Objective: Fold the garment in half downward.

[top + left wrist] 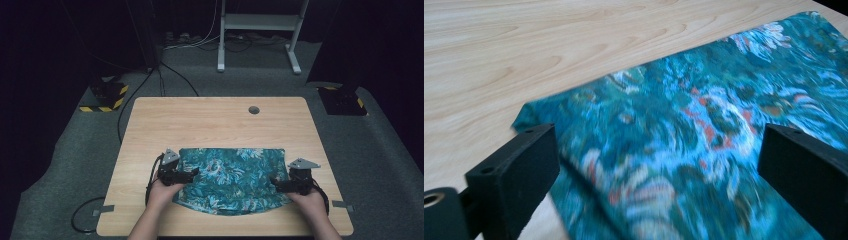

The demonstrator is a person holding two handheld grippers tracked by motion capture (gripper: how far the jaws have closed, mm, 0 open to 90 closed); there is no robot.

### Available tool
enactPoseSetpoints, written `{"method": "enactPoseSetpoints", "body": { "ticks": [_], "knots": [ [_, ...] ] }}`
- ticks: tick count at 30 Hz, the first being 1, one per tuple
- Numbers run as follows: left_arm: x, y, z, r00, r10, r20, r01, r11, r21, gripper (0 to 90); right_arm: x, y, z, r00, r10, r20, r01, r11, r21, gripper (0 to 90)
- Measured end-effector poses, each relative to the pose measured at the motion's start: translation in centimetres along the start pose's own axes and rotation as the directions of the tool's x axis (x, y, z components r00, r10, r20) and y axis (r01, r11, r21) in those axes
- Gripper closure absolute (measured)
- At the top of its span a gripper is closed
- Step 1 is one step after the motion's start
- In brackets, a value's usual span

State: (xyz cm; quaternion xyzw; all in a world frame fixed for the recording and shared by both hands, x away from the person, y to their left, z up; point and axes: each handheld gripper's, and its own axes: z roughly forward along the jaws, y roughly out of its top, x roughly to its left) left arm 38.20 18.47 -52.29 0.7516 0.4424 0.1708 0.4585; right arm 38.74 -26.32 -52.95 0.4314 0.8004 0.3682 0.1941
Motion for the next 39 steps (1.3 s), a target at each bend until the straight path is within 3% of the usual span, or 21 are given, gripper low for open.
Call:
{"method": "enactPoseSetpoints", "body": {
  "ticks": [6, 11, 15, 16, 18, 21, 27, 39],
  "knots": [
    [0.1, -2.2, -2.5, 0.9996, 0.007, -0.028, -0.007, 0.9999, 0.008, 1.8, 0.8, -1.7, -1.4, 0.9999, -0.007, -0.009, 0.007, 1.0, 0.003, 0.0],
    [0.5, -4.1, -4.3, 0.9981, -0.009, -0.061, 0.011, 0.9992, 0.039, 1.3, 0.8, -3.2, -3.0, 1.0, -0.008, 0.005, 0.008, 1.0, 0.019, 0.0],
    [0.6, -5.9, -6.1, 0.9905, 0.04, -0.132, -0.025, 0.9935, 0.111, 1.3, 0.6, -4.5, -3.6, 0.9997, 0.008, 0.021, -0.009, 0.999, 0.05, 0.0],
    [0.6, -5.9, -6.1, 0.9905, 0.04, -0.132, -0.025, 0.9935, 0.111, 1.5, 0.6, -4.5, -3.6, 0.9997, 0.008, 0.021, -0.009, 0.999, 0.05, 0.0],
    [0.6, -6.6, -6.7, 0.9822, 0.071, -0.174, -0.044, 0.9873, 0.152, 1.6, 0.5, -5.3, -4.1, 0.9992, 0.018, 0.037, -0.021, 0.998, 0.061, 0.0],
    [0.5, -6.9, -6.9, 0.9764, 0.094, -0.194, -0.056, 0.9799, 0.191, 1.6, 0.5, -5.6, -4.4, 0.9985, 0.014, 0.054, -0.018, 0.998, 0.065, 0.0],
    [0.6, -7.0, -6.8, 0.9782, 0.056, -0.2, -0.014, 0.9786, 0.205, 1.3, 0.2, -5.7, -4.5, 0.9979, 0.043, 0.047, -0.046, 0.997, 0.064, 0.2],
    [0.4, -7.0, -6.9, 0.9799, 0.059, -0.191, -0.019, 0.979, 0.203, 2.0, 0.1, -5.8, -4.6, 0.9978, 0.054, 0.039, -0.056, 0.997, 0.058, 0.1]
  ]
}}
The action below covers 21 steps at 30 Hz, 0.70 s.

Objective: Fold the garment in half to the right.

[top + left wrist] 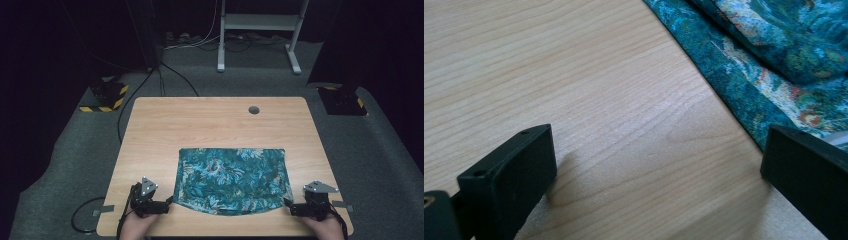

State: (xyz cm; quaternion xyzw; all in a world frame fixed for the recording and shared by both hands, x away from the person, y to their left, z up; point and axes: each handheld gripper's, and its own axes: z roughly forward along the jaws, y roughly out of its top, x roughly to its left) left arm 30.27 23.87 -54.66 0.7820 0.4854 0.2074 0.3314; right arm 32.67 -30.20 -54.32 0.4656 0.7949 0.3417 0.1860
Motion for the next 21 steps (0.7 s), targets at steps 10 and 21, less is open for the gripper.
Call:
{"method": "enactPoseSetpoints", "body": {
  "ticks": [10, 21],
  "knots": [
    [0.5, -0.3, -1.0, 0.9978, -0.008, 0.065, 0.016, 0.9915, -0.129, 2.3, 0.0, -0.1, -0.2, 1.0, 0.007, 0.001, -0.007, 1.0, -0.009, 0.8],
    [0.1, 0.7, -2.7, 0.9953, 0.034, 0.09, -0.019, 0.9852, -0.171, 2.4, 1.2, 0.6, -1.8, 0.9991, -0.041, -0.014, 0.04, 0.994, -0.102, 0.0]
  ]
}}
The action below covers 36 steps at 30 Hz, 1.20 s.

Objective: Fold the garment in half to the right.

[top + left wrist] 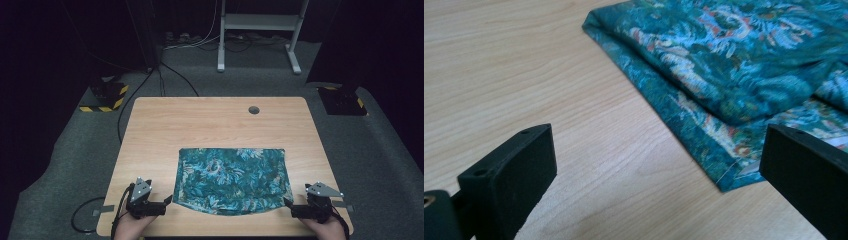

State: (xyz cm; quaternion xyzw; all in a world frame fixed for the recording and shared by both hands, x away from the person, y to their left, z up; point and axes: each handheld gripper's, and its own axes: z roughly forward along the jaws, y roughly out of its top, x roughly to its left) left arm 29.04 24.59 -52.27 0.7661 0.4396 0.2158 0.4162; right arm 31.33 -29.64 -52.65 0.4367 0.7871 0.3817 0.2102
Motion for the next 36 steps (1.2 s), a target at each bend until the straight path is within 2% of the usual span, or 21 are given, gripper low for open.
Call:
{"method": "enactPoseSetpoints", "body": {
  "ticks": [1, 5, 6, 9, 10, 12, 18, 24, 28, 32, 36],
  "knots": [
    [0.0, 0.3, -0.2, 1.0, -0.001, -0.001, 0.001, 0.9999, 0.016, 2.4, 0.3, 0.3, -0.1, 0.9997, -0.025, 0.001, 0.025, 1.0, -0.004, 0.0],
    [0.0, 1.0, -0.6, 1.0, -0.002, -0.007, 0.002, 0.9994, 0.036, 2.0, 0.8, 0.6, -0.6, 0.9995, -0.029, -0.009, 0.029, 0.999, -0.021, 0.0],
    [0.1, 1.2, -0.7, 0.9999, -0.016, -0.001, 0.016, 0.9994, 0.031, 2.0, 1.0, 0.6, -0.7, 0.9993, -0.035, -0.011, 0.035, 0.999, -0.025, 0.0],
    [0.2, 1.7, -1.0, 0.9999, -0.008, -0.015, 0.009, 0.9994, 0.033, 2.1, 1.1, 0.4, -0.7, 0.9989, -0.033, -0.033, 0.032, 0.999, -0.032, 0.2],
    [0.3, 2.1, -1.1, 0.9997, -0.024, -0.009, 0.025, 0.9992, 0.03, 2.1, 1.1, 0.3, -0.6, 0.9988, -0.031, -0.038, 0.029, 0.999, -0.027, 0.2],
    [0.3, 2.4, -1.1, 0.9996, -0.027, -0.008, 0.027, 0.9992, 0.031, 2.1, 1.2, 0.2, -0.6, 0.9985, -0.029, -0.046, 0.028, 0.999, -0.028, 0.3],
    [0.3, 3.7, -0.8, 1.0, 0.001, -0.006, -0.001, 0.9993, 0.037, 2.2, 1.9, 0.4, -0.7, 0.997, -0.043, -0.065, 0.04, 0.998, -0.044, 0.2],
    [0.5, 4.1, 0.3, 0.9996, -0.026, 0.003, 0.026, 0.9994, 0.024, 2.1, 2.9, 0.7, -0.6, 0.9945, -0.064, -0.083, 0.059, 0.997, -0.055, 0.2],
    [0.8, 4.4, 1.8, 0.9991, -0.038, 0.017, 0.038, 0.9992, 0.012, 2.1, 3.9, 1.1, -0.4, 0.9915, -0.068, -0.111, 0.061, 0.996, -0.067, 0.2],
    [1.1, 5.5, 3.0, 0.999, -0.025, 0.037, 0.025, 0.9997, -0.001, 2.5, 4.6, 1.7, -0.2, 0.9892, -0.06, -0.134, 0.051, 0.996, -0.071, 0.2],
    [1.4, 6.4, 4.0, 0.9978, -0.022, 0.063, 0.023, 0.9997, -0.008, 2.7, 5.4, 2.4, 0.0, 0.9884, -0.072, -0.134, 0.064, 0.996, -0.067, 0.2]
  ]
}}
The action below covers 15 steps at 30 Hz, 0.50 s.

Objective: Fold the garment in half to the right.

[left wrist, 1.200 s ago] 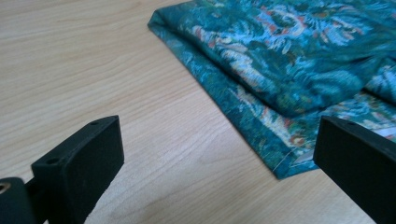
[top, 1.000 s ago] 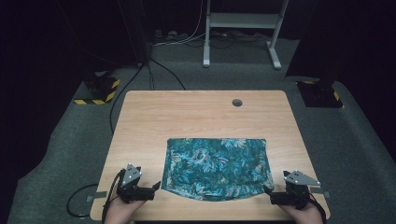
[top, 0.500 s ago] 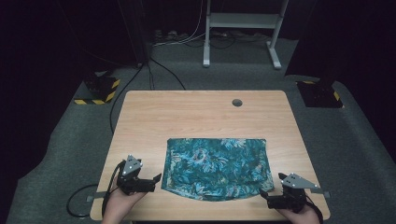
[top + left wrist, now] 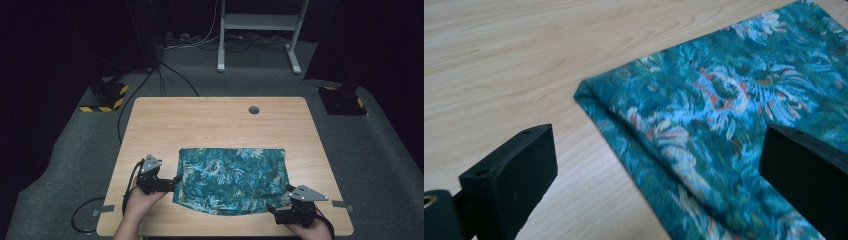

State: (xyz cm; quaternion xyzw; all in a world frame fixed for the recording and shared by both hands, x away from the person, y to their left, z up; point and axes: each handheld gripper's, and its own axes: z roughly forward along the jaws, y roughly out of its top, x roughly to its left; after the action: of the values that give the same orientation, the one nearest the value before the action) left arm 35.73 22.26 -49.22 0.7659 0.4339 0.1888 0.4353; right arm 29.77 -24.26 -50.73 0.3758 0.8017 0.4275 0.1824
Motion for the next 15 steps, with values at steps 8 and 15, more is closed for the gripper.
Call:
{"method": "enactPoseSetpoints", "body": {
  "ticks": [8, 15],
  "knots": [
    [1.0, 1.1, 2.0, 0.9997, 0.017, 0.016, -0.018, 0.9991, 0.037, 2.7, 1.1, 1.2, 0.8, 0.9997, 0.015, -0.021, -0.016, 1.0, -0.012, 0.2],
    [2.0, 1.2, 4.0, 0.9996, 0.008, 0.026, -0.009, 0.9982, 0.059, 2.7, 2.4, 2.1, 1.9, 0.9991, -0.002, -0.042, 0.002, 1.0, -0.002, 0.2]
  ]
}}
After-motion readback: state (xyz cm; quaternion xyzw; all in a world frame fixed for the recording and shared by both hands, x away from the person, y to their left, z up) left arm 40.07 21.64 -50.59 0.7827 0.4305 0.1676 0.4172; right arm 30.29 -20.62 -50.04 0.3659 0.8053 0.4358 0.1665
